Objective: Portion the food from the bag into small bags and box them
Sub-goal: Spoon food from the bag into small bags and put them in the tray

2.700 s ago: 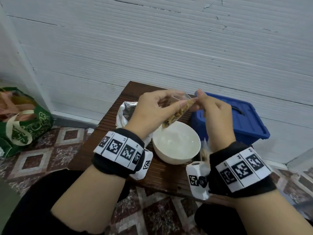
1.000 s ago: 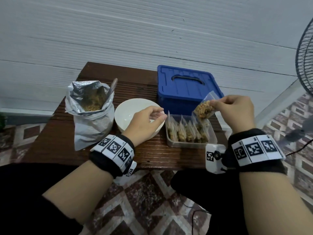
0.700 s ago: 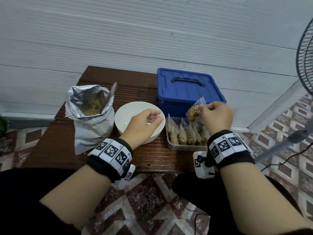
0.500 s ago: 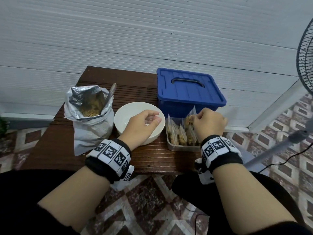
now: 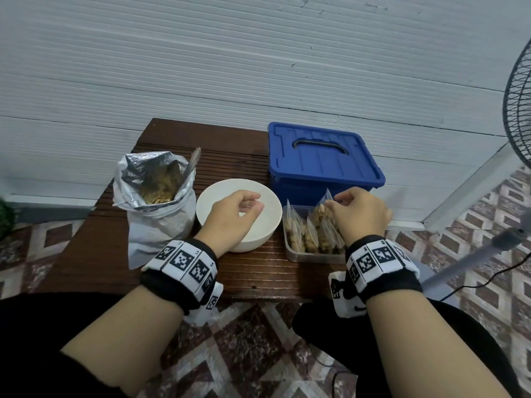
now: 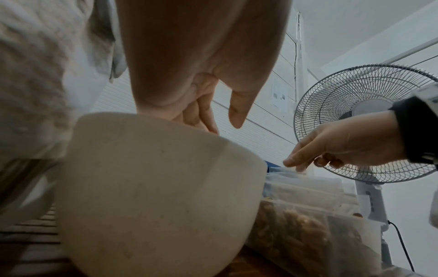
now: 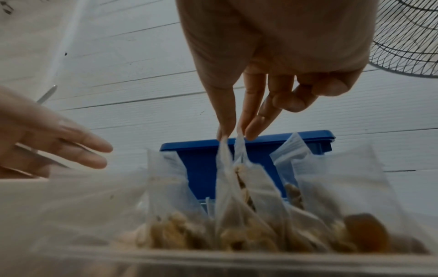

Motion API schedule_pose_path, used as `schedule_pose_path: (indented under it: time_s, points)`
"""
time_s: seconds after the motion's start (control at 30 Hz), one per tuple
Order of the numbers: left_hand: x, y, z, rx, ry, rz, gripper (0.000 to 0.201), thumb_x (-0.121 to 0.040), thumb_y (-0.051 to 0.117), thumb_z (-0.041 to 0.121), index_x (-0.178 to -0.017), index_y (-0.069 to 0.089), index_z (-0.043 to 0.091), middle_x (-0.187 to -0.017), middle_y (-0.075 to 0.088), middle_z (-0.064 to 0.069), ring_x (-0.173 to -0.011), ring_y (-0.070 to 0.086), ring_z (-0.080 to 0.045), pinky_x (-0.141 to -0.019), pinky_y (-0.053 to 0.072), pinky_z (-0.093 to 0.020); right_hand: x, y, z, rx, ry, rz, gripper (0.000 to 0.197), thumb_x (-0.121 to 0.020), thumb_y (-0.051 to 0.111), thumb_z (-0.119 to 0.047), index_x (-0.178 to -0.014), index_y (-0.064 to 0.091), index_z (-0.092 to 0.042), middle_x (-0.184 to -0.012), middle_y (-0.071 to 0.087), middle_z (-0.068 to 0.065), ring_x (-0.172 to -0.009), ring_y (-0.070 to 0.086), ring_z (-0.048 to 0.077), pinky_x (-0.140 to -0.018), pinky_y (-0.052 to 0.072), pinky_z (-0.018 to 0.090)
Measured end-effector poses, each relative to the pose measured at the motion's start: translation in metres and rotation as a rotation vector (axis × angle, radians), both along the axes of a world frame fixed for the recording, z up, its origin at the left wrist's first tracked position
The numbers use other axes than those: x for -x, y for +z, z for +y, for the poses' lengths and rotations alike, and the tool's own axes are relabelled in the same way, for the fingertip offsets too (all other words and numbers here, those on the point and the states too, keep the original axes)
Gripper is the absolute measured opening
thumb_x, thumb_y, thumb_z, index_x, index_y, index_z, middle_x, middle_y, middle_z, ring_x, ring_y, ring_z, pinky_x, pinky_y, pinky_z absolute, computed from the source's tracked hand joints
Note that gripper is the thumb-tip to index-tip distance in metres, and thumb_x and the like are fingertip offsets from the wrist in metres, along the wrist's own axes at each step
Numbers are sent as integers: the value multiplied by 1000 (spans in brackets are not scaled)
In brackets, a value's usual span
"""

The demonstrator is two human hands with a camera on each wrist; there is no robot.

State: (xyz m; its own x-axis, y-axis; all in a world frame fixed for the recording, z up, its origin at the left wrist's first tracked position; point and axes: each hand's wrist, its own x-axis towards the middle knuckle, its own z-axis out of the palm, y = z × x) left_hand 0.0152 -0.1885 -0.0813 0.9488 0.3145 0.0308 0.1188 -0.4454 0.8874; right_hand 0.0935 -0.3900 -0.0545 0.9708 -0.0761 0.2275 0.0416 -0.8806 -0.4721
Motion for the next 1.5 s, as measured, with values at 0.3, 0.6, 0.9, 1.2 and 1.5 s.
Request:
schedule_pose_path:
  time_s: [0.3,0.6,0.9,1.2,1.5]
  points:
    - [0,-7,18,-519,-31,241,52,-92,59,40,-140,46,22,-138,54,3,-131,44,-18,-112,26,-34,19,18,32,-398,254,-73,12,-81,70,-40,-88,60,-38,-75,63,-16,-86,56,11,-93,43,52]
    - [-7,-1,17,-742,-189,506,69,-84,60,59,-142,42,27,-141,50,0,-130,43,-21,-105,31,-36,31,15,48,-481,335,89,20,-84,69,-32,-103,67,-24,-76,63,-11,-72,53,-1,-78,42,25]
    - [-15,-7,16,-700,-217,521,43,-83,67,35,-125,59,32,-125,60,4,-120,51,-18,-101,39,-34,28,13,51,-522,319,109,21,-85,68,-33,-105,65,-25,-75,62,-8,-77,57,7,-79,48,29]
    - [-18,-11,15,-677,-246,464,13,-85,64,25,-91,72,34,-105,68,10,-109,56,-16,-97,40,-33,28,9,53,-507,335,142,23,-87,67,-32,-108,64,-23,-75,60,-9,-70,54,2,-63,40,16]
    - [-16,-13,15,-685,-230,416,16,-87,50,26,-84,66,24,-94,68,6,-98,59,-20,-90,43,-35,26,4,55,-476,334,157,23,-87,66,-34,-108,63,-26,-77,61,-8,-74,55,3,-65,41,16]
